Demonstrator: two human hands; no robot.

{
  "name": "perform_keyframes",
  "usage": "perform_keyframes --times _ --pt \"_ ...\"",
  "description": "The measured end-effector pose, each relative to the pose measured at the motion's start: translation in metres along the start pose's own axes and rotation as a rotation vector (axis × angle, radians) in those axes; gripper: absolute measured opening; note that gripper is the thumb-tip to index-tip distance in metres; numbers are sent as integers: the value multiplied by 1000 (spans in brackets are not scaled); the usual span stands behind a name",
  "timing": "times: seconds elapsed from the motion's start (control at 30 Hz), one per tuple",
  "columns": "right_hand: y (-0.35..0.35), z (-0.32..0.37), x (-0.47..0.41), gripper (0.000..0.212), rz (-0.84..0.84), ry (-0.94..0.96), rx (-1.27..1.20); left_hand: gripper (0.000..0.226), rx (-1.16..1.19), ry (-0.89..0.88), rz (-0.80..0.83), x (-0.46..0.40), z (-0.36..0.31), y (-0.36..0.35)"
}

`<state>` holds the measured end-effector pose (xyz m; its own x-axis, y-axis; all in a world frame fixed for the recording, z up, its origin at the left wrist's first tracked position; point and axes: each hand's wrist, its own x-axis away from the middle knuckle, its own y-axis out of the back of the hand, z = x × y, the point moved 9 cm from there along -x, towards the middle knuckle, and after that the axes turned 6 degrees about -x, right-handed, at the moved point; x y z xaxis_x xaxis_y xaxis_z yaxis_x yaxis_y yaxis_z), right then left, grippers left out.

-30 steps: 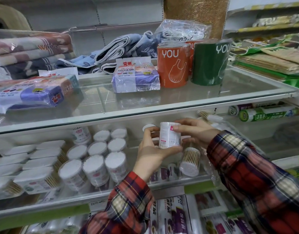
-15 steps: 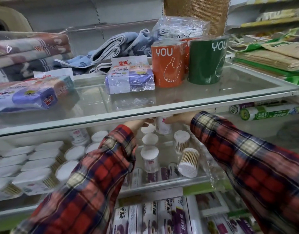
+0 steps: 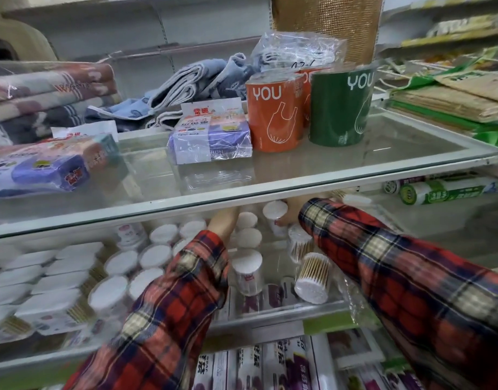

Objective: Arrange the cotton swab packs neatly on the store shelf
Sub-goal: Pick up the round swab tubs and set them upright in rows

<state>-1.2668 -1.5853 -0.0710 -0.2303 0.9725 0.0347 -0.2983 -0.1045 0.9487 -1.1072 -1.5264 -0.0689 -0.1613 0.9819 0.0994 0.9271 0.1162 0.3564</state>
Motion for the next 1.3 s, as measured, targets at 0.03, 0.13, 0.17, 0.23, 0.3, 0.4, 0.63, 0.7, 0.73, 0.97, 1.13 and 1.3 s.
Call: perform_keyframes --times 0.03,0.13,0.17,0.23,0.3,0.4,0.63,0.7,0.73,0.97,1.13,1.3 --pt "0 -1 -2 59 -10 -7 -30 33 40 2 -20 5 0 2" --pt "-10 -2 -6 63 20 -9 -34 35 157 86 4 26 19 -1" --pt "-11 -3 -5 64 24 -11 -42 35 190 107 16 34 29 -2" --pt "-11 -4 -7 59 0 -4 -39 43 307 176 35 36 61 -7" --pt "-13 -3 -7 51 -14 8 -43 58 405 217 28 34 86 -9" --pt "-13 -3 -8 47 -40 14 -37 63 460 285 -20 43 108 -14" --pt "-20 -2 -7 48 -18 -4 -84 54 433 245 -83 63 114 -26" --pt "-22 1 -7 48 -2 -1 -79 68 448 249 -115 60 121 -28" --pt "-23 1 -7 48 2 3 -76 67 454 250 -118 59 121 -30" --pt "-25 2 -5 50 14 -11 -104 51 478 258 -116 66 107 -36" --pt "-26 2 -4 51 13 -24 -110 52 503 269 -122 64 105 -42" --pt "-13 3 6 64 27 -49 -98 58 525 232 -145 61 110 -39"
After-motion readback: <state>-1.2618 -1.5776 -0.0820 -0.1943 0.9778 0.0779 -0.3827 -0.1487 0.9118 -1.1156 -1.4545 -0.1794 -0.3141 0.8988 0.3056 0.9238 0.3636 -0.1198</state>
